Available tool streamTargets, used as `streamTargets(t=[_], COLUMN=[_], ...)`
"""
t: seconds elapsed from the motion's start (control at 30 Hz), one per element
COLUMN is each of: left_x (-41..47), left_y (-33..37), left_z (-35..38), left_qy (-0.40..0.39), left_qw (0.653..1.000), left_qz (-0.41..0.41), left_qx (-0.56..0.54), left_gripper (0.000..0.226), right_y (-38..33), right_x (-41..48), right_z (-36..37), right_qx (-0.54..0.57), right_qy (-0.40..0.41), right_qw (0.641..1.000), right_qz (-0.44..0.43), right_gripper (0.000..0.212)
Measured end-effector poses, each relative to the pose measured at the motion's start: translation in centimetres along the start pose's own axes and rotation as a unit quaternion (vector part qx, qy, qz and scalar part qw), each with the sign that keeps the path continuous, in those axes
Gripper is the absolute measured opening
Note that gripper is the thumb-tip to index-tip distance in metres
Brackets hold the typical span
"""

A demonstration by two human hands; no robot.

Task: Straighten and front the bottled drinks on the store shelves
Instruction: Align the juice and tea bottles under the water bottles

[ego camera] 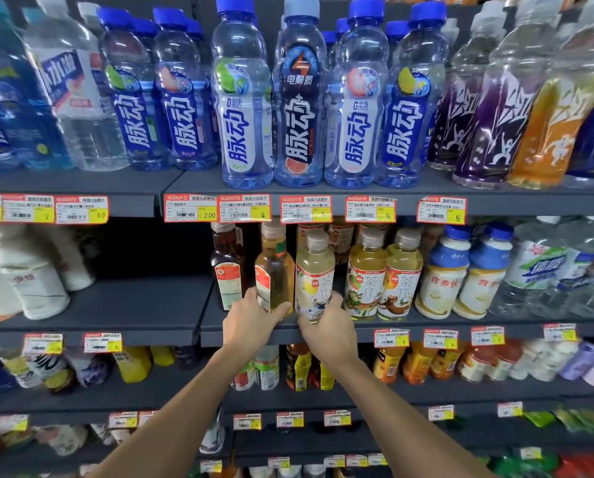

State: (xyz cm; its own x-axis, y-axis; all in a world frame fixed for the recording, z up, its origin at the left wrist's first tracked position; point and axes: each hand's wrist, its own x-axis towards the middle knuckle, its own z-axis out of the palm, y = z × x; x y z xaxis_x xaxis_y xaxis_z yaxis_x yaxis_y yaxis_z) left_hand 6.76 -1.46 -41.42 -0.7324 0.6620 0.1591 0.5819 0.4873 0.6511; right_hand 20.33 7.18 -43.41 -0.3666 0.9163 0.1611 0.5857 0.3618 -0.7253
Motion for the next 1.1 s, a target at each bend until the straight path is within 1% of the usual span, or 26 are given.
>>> streamTargets(t=[0.1,0.2,0.27,0.37,0.43,0.47,0.5,0.57,0.6,0.63,0.73,0.83,0.9,1.0,1.1], left_x=[0.3,1.1,1.5,1.5,0.9,0.5,0.0,-0.9,-1.2,-1.4,-1.4,-1.2,-1.1,-1.0,-0.8], left_y=[-0.3,-0.8,-0.9,-0.8,-0.7,-0.6,-0.5,0.0,0.5,1.0,2.5,2.6,2.4,2.0,1.0], left_z=[-0.1,-0.7,-1.1,-1.4,-1.2,-1.0,-0.7,-0.1,0.4,0.7,1.6,2.2,2.5,2.6,2.2], left_qy=[-0.030,-0.105,-0.139,-0.158,-0.137,-0.106,-0.066,0.010,0.034,0.050,0.081,0.108,0.127,0.134,0.092], left_qw=[0.999,0.990,0.985,0.982,0.988,0.993,0.997,1.000,0.999,0.998,0.995,0.992,0.990,0.991,0.992], left_qz=[0.001,0.019,0.037,0.055,0.051,0.048,0.040,0.008,-0.012,-0.030,-0.055,-0.051,-0.041,-0.014,0.037], left_qx=[-0.036,-0.093,-0.096,-0.082,-0.058,-0.034,-0.011,0.013,0.014,0.015,0.015,0.035,0.042,0.003,-0.078], left_gripper=[0.048,0.041,0.037,0.035,0.037,0.039,0.046,0.069,0.079,0.083,0.075,0.067,0.065,0.059,0.043], right_y=[-0.3,-0.5,-0.5,-0.3,-0.1,0.1,0.3,0.8,1.0,1.1,1.2,1.1,1.1,1.2,1.3], right_x=[0.0,-0.3,-0.5,-0.7,-0.7,-0.6,-0.5,-0.1,0.0,0.1,0.1,0.1,0.1,0.1,0.1], right_z=[-0.2,-0.2,0.0,0.1,0.0,0.0,-0.1,-0.3,-0.4,-0.5,-0.5,-0.6,-0.6,-0.6,-0.5], right_qx=[0.025,0.016,0.010,0.015,0.012,0.010,0.008,0.010,0.009,0.007,0.013,0.035,0.043,0.047,0.041], right_qy=[0.033,0.064,0.079,0.082,0.075,0.070,0.063,0.046,0.036,0.028,0.023,0.034,0.032,0.030,0.037], right_qw=[0.999,0.998,0.997,0.996,0.997,0.997,0.998,0.999,0.999,0.999,0.999,0.999,0.999,0.998,0.998], right_qz=[0.021,0.023,0.013,0.016,0.015,0.012,0.008,-0.003,-0.011,-0.020,-0.027,-0.015,-0.012,-0.013,-0.010], right_gripper=[0.055,0.053,0.052,0.054,0.056,0.057,0.058,0.062,0.065,0.067,0.065,0.056,0.053,0.052,0.052])
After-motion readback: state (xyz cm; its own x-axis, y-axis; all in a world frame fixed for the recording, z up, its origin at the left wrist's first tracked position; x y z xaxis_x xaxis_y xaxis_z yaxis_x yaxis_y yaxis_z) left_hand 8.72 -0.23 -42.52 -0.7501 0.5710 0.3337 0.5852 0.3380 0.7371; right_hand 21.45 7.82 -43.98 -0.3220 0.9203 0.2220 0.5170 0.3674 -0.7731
